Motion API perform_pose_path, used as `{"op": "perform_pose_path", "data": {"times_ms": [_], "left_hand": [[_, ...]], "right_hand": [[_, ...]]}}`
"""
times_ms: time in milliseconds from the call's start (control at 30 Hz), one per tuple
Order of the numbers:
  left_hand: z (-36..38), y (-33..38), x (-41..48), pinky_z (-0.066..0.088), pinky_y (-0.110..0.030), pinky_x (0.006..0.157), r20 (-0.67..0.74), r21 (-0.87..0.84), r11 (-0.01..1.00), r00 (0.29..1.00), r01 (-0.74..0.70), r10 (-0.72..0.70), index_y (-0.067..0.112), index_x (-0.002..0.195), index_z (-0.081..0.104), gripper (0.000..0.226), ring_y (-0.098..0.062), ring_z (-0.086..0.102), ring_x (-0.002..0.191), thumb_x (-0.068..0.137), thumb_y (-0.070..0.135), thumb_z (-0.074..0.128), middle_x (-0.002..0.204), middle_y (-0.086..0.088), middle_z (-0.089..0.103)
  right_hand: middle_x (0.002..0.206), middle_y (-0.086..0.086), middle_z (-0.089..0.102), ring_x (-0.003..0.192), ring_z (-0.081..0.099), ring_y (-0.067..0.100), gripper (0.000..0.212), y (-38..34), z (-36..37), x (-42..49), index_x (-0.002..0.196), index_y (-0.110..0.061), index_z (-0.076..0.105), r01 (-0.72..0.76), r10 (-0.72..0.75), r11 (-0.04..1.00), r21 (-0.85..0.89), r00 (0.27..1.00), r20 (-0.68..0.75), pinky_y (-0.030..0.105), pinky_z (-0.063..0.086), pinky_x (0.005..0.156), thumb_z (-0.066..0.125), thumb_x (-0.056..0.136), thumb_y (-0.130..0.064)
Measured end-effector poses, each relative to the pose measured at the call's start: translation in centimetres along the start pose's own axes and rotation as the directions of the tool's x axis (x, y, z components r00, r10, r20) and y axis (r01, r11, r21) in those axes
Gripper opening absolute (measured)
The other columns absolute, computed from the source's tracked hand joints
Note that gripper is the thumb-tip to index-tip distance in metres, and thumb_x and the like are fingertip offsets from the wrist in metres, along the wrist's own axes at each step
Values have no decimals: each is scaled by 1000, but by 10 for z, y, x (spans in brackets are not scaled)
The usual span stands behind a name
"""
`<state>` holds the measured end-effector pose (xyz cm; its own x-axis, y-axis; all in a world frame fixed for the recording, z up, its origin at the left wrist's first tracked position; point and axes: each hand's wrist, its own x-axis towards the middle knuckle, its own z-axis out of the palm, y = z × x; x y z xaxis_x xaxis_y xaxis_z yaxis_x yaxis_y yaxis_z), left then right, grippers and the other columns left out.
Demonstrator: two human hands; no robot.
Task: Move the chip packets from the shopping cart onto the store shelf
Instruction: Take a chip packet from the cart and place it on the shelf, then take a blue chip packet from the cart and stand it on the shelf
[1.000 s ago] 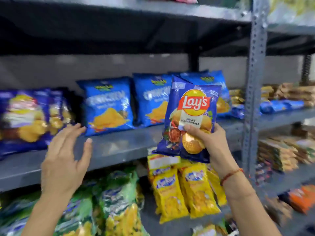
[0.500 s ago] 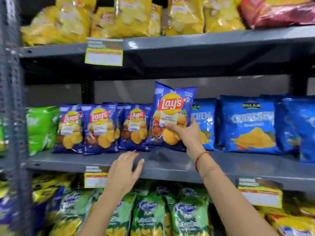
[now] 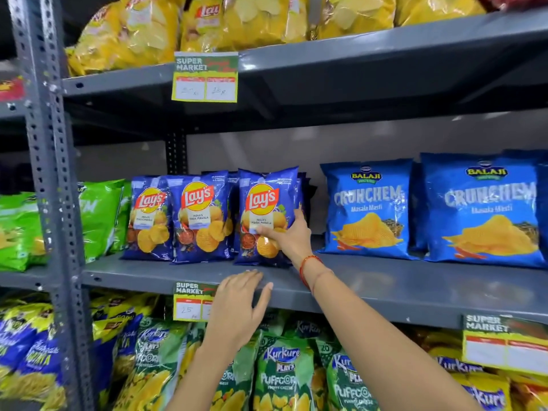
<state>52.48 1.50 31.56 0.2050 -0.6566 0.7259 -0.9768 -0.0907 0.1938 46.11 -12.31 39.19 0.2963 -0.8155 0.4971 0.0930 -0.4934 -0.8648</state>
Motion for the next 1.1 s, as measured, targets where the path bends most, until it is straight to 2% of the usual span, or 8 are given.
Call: {"op": "perform_pose_path", "data": {"times_ms": [100,300,467,600,733,800,933,1100], "left_hand": [[2,0,-1,45,-35,93,-6,-10,1000,1000,5,-5,10,107,69,71,-19,65,103,92,57,17,107,-5,72],[3,-1,0,45,-38,94,-17,-5,1000,1000,-5,5,8,109,68,75,-22,64,104,91,59,16,109,-8,71],[6,6,-1,41,-38,97,-76,-88,996,997,0,-7,8,113,64,59,-24,58,115,88,51,32,117,-9,67],[8,55,0,37,-29,96,-192,-254,962,980,-102,53,10,112,63,48,-17,52,115,90,44,38,116,-6,66],[21,129,-10,37,-25,95,-238,-431,865,957,-256,165,7,108,64,35,-15,53,108,91,33,46,109,-6,67],[41,173,-21,39,-26,94,-222,-520,792,946,-320,236,6,106,64,32,-17,55,105,91,28,48,106,-7,67],[78,244,-48,37,-22,93,-163,-647,665,919,-374,358,5,103,65,30,-18,55,101,90,26,49,103,-10,68],[145,337,-119,36,-24,93,81,-785,540,814,-303,575,5,105,64,36,-20,54,103,90,31,44,105,-11,67]], "right_hand": [[132,5,59,125,52,23,100,-4,3,-4,139,-14,39,-26,27,998,-65,1000,15,39,44,104,90,57,-37],[129,6,60,121,55,24,103,2,-6,-8,138,-18,37,-45,45,992,-118,999,0,43,47,103,85,55,-53],[94,-1,59,90,60,17,68,-10,-55,-31,123,-13,48,49,-56,996,-76,994,-95,27,51,79,81,70,-40],[95,1,65,86,64,14,45,-17,-121,-74,110,-14,57,137,-148,988,-64,967,-208,25,52,83,80,74,-29],[85,-3,66,72,61,-1,28,-8,-200,-132,97,-13,63,177,-199,980,-94,901,-385,13,49,74,79,75,-18],[81,-6,66,70,60,-4,21,5,-249,-168,92,-18,62,123,-182,981,-152,863,-471,12,48,70,78,78,-17],[86,5,68,78,62,13,24,40,-325,-237,96,-15,63,-85,-64,973,-215,793,-606,20,51,72,77,78,-22],[85,10,68,77,62,18,20,103,-413,-353,88,-19,62,-420,130,894,-156,576,-807,35,52,76,77,76,-25]]}}
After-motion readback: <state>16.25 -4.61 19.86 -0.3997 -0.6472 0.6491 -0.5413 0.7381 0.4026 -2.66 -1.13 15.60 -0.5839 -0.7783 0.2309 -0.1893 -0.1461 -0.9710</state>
